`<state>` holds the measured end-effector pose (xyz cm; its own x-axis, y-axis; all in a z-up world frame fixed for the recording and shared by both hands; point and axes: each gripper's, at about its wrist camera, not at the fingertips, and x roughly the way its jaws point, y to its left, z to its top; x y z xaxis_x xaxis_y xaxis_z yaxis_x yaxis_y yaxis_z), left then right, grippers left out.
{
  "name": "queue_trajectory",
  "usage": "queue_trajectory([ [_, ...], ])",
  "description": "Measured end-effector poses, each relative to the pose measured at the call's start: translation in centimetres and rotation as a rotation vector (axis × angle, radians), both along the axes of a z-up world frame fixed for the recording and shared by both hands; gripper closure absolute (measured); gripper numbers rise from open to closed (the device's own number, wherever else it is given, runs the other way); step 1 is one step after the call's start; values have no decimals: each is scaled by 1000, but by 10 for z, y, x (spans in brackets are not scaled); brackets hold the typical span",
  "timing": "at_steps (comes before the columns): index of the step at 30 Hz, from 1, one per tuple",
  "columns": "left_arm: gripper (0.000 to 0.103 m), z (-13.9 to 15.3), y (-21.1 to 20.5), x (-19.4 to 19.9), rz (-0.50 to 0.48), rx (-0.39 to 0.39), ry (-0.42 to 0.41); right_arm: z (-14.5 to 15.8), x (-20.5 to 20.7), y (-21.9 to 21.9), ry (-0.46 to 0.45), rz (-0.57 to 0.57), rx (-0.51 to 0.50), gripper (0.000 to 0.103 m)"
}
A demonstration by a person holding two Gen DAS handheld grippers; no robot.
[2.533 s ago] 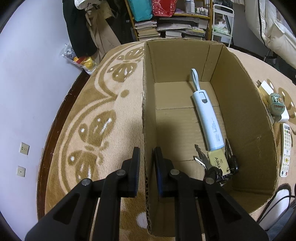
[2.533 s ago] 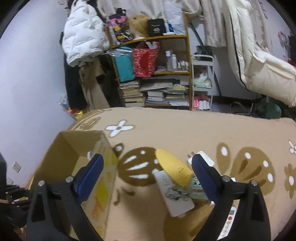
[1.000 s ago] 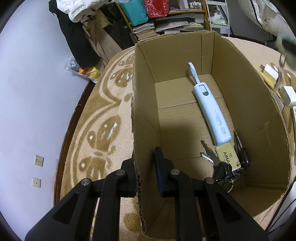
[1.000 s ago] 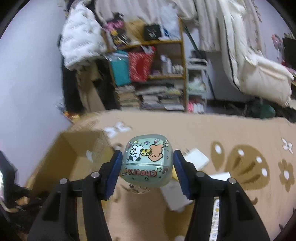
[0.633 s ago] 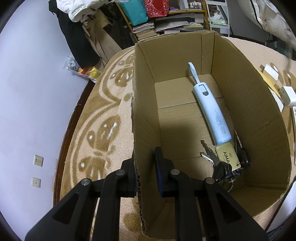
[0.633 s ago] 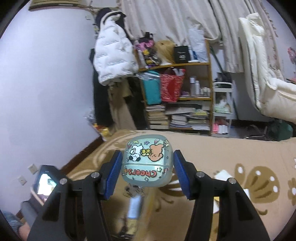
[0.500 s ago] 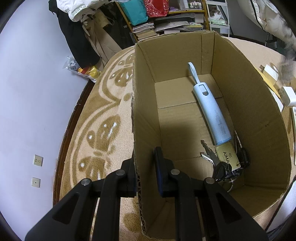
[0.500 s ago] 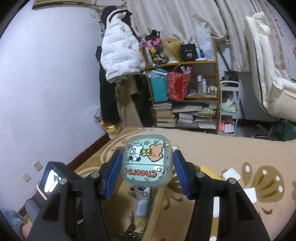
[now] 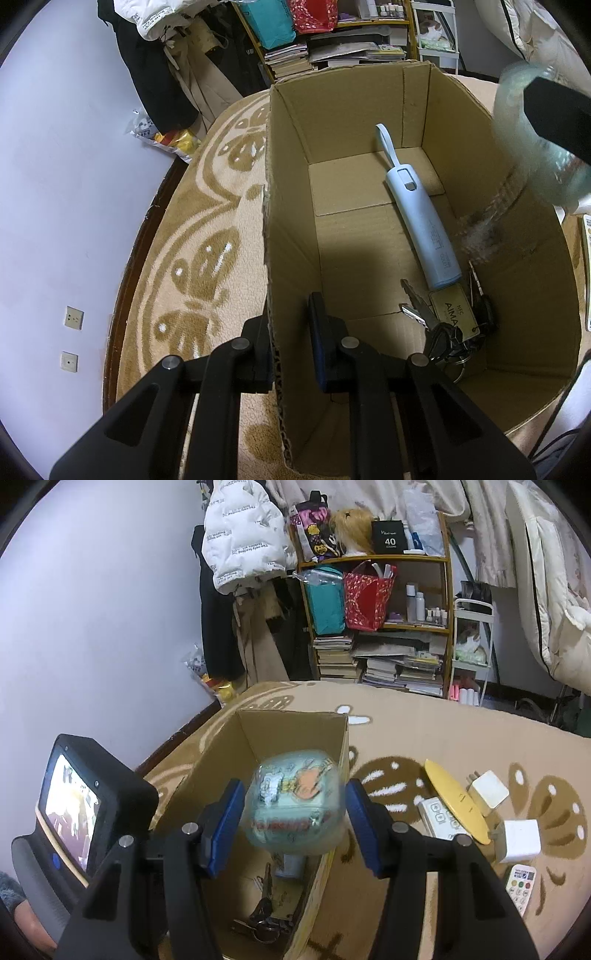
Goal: Organize rigid objects
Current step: 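Carry the Cheers case into the box and open the right gripper, then move the right gripper back over the white Midea remote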
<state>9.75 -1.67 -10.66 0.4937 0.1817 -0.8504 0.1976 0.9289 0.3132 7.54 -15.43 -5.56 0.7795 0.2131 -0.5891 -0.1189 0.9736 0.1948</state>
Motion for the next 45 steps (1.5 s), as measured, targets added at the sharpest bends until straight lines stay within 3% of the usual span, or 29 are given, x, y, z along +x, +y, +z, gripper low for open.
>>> queue_trajectory([
  [9, 86, -3, 0, 0, 1, 1, 5, 6, 0, -17, -26, -51, 3, 43],
  [12, 86, -3, 0, 1, 0, 3, 5, 4, 2, -27, -17, -83, -13, 39],
  [17, 86, -3, 1, 1, 2, 1, 9, -2, 5, -50, -8, -139, 2, 11],
  [21, 86, -3, 2, 2, 1, -1, 10, -10, 11, -69, 16, -173, 42, 7],
  [23, 86, -3, 2, 2, 1, -1, 10, -15, 13, -79, 24, -191, 54, 0],
  [34, 86, -4, 5, 4, 0, -17, 18, -56, 24, -117, 123, -274, 72, 0],
  [45, 85, -6, 7, 5, 1, -22, 23, -94, 31, -125, 227, -281, 37, 0],
])
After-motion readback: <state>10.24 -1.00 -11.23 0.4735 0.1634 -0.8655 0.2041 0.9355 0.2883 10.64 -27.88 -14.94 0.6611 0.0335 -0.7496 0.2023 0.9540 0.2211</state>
